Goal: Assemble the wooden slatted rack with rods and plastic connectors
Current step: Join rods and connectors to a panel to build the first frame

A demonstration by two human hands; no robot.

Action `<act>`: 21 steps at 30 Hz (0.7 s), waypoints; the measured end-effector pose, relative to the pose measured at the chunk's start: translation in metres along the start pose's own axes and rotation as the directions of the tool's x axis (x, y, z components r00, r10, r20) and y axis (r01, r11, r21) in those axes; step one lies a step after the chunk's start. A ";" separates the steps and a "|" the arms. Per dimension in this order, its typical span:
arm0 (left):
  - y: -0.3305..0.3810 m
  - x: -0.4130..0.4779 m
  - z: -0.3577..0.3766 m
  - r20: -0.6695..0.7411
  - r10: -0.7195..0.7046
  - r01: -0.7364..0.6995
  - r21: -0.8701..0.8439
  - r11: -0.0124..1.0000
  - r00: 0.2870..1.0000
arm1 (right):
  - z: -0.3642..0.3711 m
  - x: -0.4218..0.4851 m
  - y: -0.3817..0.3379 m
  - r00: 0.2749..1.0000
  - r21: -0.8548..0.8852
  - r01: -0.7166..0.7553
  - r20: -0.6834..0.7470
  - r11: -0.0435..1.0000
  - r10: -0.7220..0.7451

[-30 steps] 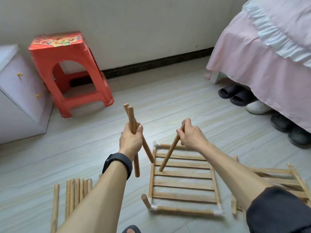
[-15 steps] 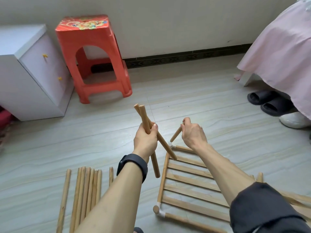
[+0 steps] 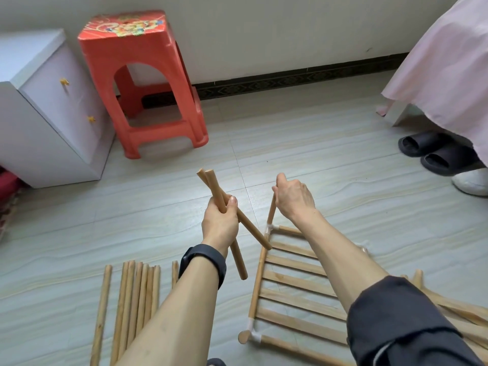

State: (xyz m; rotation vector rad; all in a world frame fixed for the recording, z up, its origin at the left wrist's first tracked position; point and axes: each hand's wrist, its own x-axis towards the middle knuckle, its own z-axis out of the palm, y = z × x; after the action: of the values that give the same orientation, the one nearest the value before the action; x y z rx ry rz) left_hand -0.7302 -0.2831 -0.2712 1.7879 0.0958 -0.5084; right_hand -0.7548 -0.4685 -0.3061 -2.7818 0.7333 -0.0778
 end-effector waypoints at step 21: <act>0.049 -0.035 -0.005 0.369 0.115 -0.145 0.054 0.988 0.922 | -0.017 0.005 -0.006 0.964 0.089 -0.157 0.230 0.984 0.133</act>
State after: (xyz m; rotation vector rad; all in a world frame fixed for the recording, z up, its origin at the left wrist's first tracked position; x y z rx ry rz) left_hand -0.7443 -0.2852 -0.2127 1.7340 -0.3055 -0.7486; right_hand -0.7494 -0.4697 -0.2886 -2.5720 0.8443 0.2150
